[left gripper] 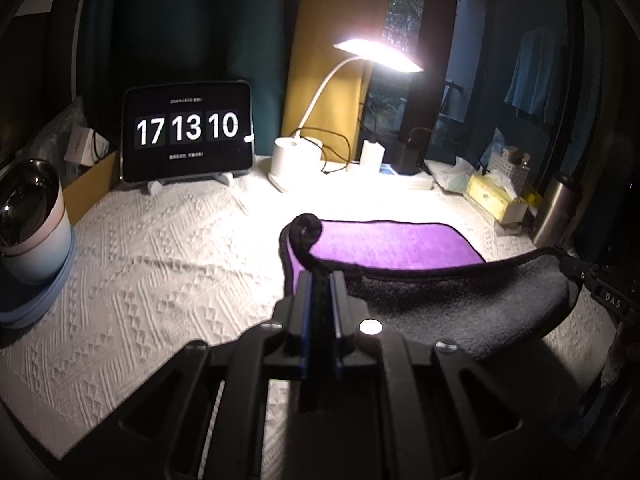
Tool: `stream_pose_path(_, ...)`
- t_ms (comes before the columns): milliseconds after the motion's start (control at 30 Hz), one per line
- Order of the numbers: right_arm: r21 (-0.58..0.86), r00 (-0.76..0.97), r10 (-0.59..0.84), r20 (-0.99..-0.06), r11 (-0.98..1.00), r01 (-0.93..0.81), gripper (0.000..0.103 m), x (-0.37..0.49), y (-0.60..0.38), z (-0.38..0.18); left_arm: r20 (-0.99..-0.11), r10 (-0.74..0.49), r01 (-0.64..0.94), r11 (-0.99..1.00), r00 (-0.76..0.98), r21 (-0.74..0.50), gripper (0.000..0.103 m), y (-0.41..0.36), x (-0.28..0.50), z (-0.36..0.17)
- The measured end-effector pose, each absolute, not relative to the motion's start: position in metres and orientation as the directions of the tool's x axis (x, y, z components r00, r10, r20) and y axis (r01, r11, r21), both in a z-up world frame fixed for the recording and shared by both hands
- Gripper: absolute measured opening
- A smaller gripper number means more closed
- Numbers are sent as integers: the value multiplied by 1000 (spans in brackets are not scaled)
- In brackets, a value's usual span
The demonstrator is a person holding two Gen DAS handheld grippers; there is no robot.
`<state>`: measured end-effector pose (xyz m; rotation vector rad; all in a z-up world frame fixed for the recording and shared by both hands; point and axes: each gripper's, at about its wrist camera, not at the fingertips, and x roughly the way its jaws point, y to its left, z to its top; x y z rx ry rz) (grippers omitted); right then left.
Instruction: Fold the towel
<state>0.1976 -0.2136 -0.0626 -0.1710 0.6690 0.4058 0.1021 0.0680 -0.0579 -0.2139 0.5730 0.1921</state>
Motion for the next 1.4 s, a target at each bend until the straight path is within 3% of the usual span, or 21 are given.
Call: stream_pose_path(1400,-31,716,302,-630,911,-411,6,284,-185,-75,-549,150,-249,962,822,-110,9,99,189,-66)
